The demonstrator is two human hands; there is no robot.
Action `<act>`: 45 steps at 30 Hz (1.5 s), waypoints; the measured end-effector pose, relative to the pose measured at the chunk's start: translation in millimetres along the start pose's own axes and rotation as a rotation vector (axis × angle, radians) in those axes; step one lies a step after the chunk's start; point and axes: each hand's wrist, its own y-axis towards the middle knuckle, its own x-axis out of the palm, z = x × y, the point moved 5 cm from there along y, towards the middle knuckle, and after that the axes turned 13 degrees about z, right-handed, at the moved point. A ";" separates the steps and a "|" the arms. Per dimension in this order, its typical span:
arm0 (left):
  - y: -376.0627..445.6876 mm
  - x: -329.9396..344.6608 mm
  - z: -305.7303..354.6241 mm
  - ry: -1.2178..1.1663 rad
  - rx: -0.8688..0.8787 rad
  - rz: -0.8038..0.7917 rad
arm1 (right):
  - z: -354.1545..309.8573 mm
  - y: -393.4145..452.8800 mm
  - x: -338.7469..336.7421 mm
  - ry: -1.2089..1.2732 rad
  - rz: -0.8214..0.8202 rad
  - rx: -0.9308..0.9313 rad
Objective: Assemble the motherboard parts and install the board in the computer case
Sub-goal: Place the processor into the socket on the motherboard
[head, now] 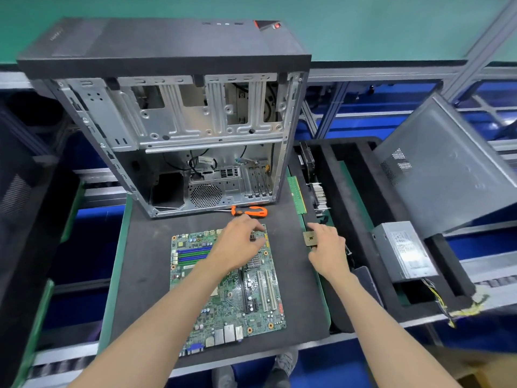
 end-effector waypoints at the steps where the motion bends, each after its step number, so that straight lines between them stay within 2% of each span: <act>1: 2.1 5.5 2.7 0.019 0.010 -0.025 | 0.4 1.5 0.1 -0.008 -0.007 -0.012; 9: 17.9 35.7 21.6 0.082 0.015 -0.161 | 1.5 10.9 2.1 -0.030 -0.008 -0.101; 15: 22.9 33.1 22.2 0.037 -0.032 -0.116 | 2.9 15.6 6.1 -0.082 -0.027 -0.226; 19: 22.1 17.6 17.4 -0.041 -0.073 -0.011 | 6.2 14.9 4.6 -0.055 -0.022 -0.250; 22: 18.8 4.4 14.6 -0.111 -0.100 0.060 | 0.7 11.3 -1.3 0.215 -0.015 -0.132; 26: 7.6 -12.6 10.5 -0.189 -0.112 0.111 | -38.0 -1.6 -15.0 0.626 -0.039 -0.044; 30: -8.6 -32.4 2.6 -0.288 -0.099 0.098 | -83.1 -15.7 -18.3 1.021 -0.198 0.069; 36: -34.3 -68.7 -16.3 -0.373 -0.019 0.119 | -140.2 -37.2 -2.9 1.582 -0.505 0.362; 40: -47.7 -91.0 -27.4 -0.367 0.024 0.202 | -165.1 -50.4 3.5 1.737 -0.687 0.411; 45: -59.0 -107.6 -38.8 -0.368 0.012 0.265 | -182.8 -63.4 11.0 1.803 -0.801 0.401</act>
